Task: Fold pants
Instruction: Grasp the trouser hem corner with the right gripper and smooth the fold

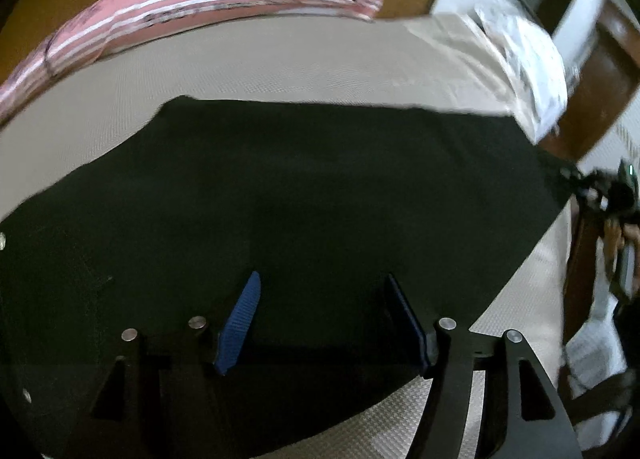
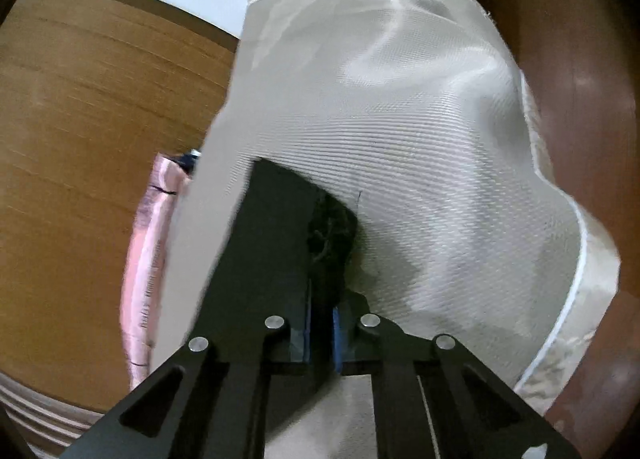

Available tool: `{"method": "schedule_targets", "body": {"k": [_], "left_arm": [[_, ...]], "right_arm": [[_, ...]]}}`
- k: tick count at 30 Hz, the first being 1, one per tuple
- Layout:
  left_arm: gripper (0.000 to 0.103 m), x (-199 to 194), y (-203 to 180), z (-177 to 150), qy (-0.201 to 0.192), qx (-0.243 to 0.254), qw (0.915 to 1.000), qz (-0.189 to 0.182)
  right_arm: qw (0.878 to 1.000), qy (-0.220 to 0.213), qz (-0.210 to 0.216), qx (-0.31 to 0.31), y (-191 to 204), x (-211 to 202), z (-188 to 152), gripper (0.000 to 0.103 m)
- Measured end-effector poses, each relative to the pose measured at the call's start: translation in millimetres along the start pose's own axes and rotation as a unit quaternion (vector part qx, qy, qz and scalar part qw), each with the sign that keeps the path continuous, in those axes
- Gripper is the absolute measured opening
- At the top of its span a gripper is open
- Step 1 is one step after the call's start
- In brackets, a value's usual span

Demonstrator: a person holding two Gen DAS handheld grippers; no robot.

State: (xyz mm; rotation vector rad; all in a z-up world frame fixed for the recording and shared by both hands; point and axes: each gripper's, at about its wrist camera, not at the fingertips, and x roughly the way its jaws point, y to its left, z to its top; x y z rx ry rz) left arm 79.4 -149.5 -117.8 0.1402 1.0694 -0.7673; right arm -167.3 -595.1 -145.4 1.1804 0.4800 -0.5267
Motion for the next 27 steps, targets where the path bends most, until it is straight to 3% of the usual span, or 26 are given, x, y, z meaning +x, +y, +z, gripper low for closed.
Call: {"method": "schedule_targets", "body": {"k": [6, 12, 17, 21, 23, 27], "left_arm": [[0.065, -32.5, 40.5, 0.6, -0.029, -0.088, 0.9956, -0.017], [0.065, -70.6, 66.8, -7.8, -0.071, -0.113, 0.991, -0.009], [0.065, -79.9, 85.5, -17.9, -0.074, -0.144, 0.9865, -0.021], [0.065, -80.4, 95.6, -23.0, -0.07, -0.171, 0.9818, -0.044], [0.065, -82.2, 98.9, -26.2, -0.071, -0.183, 0.9793, -0.052], [0.065, -84.5, 101.3, -27.9, -0.074, -0.192, 0.9765, -0.065]], "right_arm": [[0.996, 0.031, 0.062, -0.057, 74.5, 2.5, -18.4, 0.008], [0.976, 0.112, 0.108, -0.153, 164.9, 38.3, -74.5, 0.009], [0.942, 0.201, 0.142, -0.226, 221.3, 72.0, -142.5, 0.008], [0.903, 0.277, 0.14, -0.296, 243.6, 92.7, -207.6, 0.008], [0.888, 0.299, 0.126, -0.326, 248.1, 100.0, -231.8, 0.009], [0.869, 0.32, 0.108, -0.361, 249.1, 107.5, -261.1, 0.009]]}}
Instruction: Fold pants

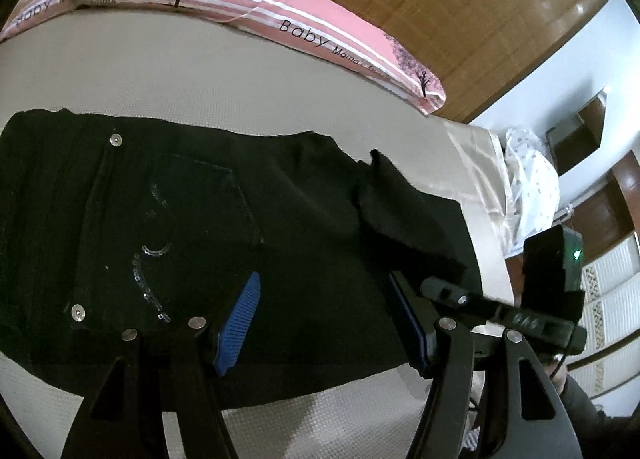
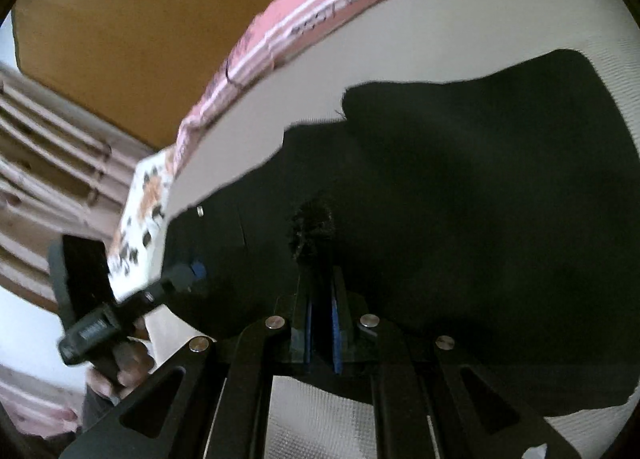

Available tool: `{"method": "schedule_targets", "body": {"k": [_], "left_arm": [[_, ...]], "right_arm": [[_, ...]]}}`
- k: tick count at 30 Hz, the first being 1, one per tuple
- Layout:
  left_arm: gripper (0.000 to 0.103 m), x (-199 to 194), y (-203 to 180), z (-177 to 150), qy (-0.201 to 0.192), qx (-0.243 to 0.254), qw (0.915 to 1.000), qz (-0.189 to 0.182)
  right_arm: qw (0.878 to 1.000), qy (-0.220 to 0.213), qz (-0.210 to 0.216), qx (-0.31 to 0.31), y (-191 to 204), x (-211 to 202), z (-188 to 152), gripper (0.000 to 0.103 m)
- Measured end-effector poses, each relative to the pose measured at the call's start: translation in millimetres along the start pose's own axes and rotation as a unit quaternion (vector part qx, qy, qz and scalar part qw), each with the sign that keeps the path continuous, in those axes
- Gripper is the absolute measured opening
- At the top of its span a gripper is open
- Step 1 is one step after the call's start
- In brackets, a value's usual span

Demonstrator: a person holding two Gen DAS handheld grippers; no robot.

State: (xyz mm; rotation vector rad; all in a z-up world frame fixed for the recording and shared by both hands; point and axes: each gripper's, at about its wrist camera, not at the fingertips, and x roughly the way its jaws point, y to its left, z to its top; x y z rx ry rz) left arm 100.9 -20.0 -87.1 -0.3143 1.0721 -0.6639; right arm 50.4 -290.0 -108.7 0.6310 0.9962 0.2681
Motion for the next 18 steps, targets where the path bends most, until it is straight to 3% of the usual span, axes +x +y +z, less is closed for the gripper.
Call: {"method": "schedule_targets", "body": {"k": [4, 13, 18], "left_arm": [[0.065, 0.9, -2.2, -0.6, 0.004, 0.001, 0.9999, -0.012], [0.065, 9.1, -7.1, -1.9, 0.018, 0.002, 0.9997, -0.018], [0.065, 11.1, -11.3, -2.9, 0.034, -0.009, 0.9987, -0.037]], "right_arm": [[0.998, 0.018, -0.031, -0.043, 9.0, 13.2, -8.2, 0.009], [0.994, 0.052, -0.049, -0.087, 18.4, 21.0, -17.9, 0.011], [0.994, 0.071, -0.026, -0.081, 19.8, 22.8, -21.5, 0.026]]}}
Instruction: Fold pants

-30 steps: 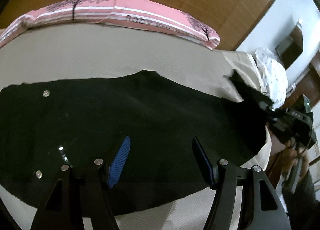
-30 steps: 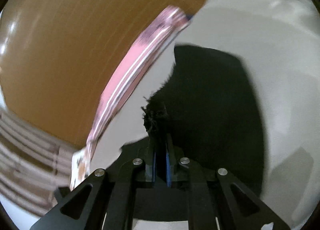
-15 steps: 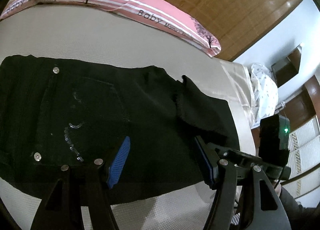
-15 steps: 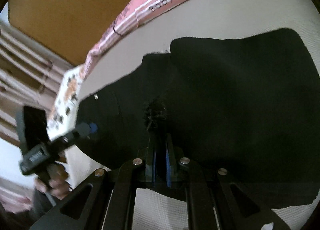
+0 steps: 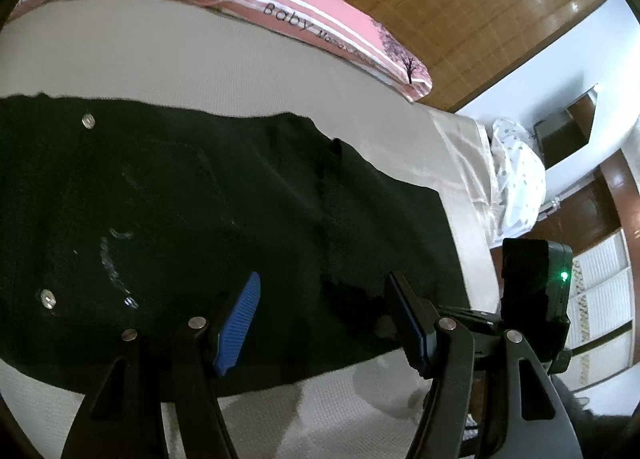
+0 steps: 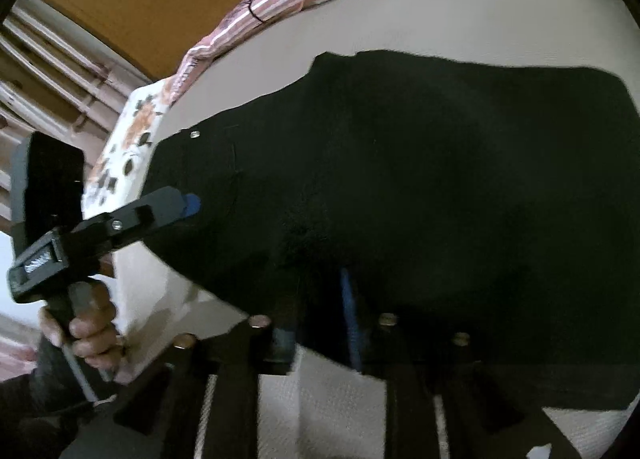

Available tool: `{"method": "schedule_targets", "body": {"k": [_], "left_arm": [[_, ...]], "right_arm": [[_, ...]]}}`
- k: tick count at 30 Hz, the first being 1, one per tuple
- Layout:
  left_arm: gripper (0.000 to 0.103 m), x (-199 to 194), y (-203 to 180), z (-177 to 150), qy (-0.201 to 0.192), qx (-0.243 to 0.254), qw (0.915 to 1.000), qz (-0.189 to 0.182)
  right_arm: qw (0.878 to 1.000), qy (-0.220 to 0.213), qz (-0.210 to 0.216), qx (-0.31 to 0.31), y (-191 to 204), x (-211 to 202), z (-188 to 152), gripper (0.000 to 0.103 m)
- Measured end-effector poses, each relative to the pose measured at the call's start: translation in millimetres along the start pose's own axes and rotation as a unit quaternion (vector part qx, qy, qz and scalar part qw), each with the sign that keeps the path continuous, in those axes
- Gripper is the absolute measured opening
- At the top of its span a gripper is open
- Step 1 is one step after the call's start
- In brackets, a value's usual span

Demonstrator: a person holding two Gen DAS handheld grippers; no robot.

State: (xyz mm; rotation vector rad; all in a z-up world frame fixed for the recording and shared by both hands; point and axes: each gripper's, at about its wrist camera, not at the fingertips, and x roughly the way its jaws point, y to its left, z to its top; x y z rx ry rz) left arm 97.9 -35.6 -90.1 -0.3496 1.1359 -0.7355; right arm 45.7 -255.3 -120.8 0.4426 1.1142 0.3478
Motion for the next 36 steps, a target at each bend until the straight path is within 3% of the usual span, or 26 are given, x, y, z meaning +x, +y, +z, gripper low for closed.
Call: {"method": "schedule_targets", "body": {"k": [4, 11, 16, 20, 28, 29, 30, 32, 36], "left_arm": [[0.065, 7.6, -3.4, -1.1, 0.023, -0.008, 0.9994, -0.023], [0.063, 41.4, -9.2, -2.1, 0.1, -0.052, 0.9928, -0.041], [0.05, 59.1, -11.7, -6.2, 0.134, -0.081, 0.9869, -0.038], [0.045, 68.1, -9.0, -8.8, 0.141, -0.097, 0.985, -0.021], [0.044, 70.4, -1.1, -14.1, 0.134, -0.13, 0.9819, -0.032], [0.038, 71.6, -0.5, -15.6, 0.135, -0.137, 0.9805, -0.039], [0.023, 74.7, -2.1, -18.1, 0.143, -0.141, 0.9785, -0.049], [0.012, 82.3, -4.4, -24.1, 0.159, -0.147, 0.9747, -0.054], [0.007, 81.1, -12.4, -24.5, 0.146, -0.131, 0.9798, -0.038]], "right_arm": [[1.0, -0.007, 0.025, 0.001, 1.9, -16.4, -6.0, 0.036], [0.989, -0.115, -0.007, 0.089, -33.8, -66.2, -8.9, 0.045], [0.98, -0.143, -0.026, 0.136, -57.9, -76.2, -9.1, 0.045], [0.977, -0.144, -0.023, 0.155, -72.1, -78.8, -10.3, 0.045], [0.974, -0.159, -0.022, 0.16, -74.0, -85.2, -9.7, 0.045], [0.974, -0.159, -0.02, 0.162, -74.9, -85.9, -10.3, 0.045], [0.973, -0.159, -0.021, 0.166, -75.6, -85.7, -10.1, 0.045], [0.972, -0.159, -0.021, 0.171, -78.4, -86.7, -10.7, 0.045], [0.971, -0.154, -0.025, 0.18, -81.9, -85.4, -11.6, 0.045]]}}
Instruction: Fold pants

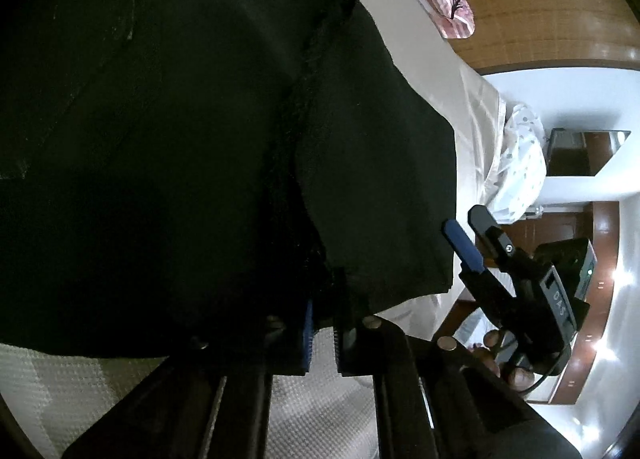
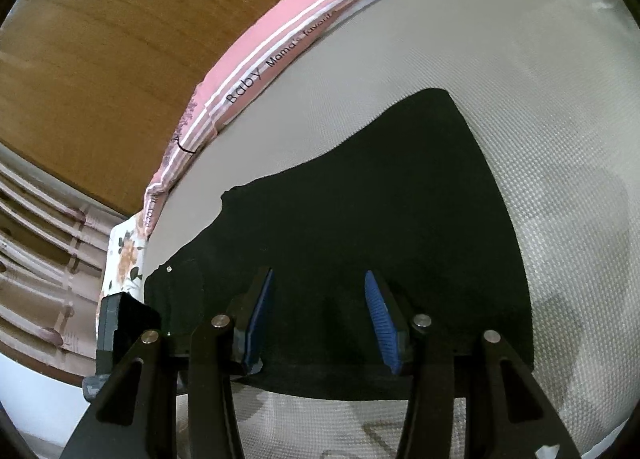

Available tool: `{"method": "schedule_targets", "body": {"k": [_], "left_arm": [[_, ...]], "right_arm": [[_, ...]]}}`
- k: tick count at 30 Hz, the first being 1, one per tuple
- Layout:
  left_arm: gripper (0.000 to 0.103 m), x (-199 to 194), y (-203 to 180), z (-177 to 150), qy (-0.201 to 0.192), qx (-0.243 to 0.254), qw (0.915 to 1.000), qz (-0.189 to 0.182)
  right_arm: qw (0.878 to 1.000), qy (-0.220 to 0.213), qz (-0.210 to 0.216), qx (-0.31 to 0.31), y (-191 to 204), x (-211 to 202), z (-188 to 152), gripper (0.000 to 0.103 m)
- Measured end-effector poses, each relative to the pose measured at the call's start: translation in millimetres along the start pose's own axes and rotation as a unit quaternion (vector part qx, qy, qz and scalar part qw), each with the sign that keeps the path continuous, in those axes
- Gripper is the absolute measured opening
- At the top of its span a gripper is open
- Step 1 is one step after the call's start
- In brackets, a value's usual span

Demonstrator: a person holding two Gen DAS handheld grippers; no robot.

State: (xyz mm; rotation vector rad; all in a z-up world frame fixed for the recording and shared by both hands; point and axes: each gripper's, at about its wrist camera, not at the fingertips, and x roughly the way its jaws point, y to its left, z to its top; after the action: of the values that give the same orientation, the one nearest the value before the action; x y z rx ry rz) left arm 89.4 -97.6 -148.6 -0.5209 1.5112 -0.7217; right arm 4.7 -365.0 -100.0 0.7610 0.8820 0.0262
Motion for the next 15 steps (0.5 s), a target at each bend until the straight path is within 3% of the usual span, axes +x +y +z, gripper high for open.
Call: {"method": "schedule_targets", "body": {"k": [6, 10, 15], "left_arm": [[0.006, -14.8, -18.6, -7.9, -0.028, 0.048, 0.9982, 0.024], [0.006, -10.8, -8.0, -7.1, -0.021, 0.047, 0.9973, 0.052], [0.007, -6.0, -1.5, -5.2, -0.015, 0.04, 0.9977, 0.053]], "right_arm": [[0.999, -0.003, -0.03, -0.009, -0.3, 0.2, -0.6, 0.045], [0.997, 0.004, -0.067, -0.025, 0.7, 4.4, -3.5, 0.045], [0.992, 0.025, -0.108, -0.058, 5.9, 16.9, -9.1, 0.044]]}}
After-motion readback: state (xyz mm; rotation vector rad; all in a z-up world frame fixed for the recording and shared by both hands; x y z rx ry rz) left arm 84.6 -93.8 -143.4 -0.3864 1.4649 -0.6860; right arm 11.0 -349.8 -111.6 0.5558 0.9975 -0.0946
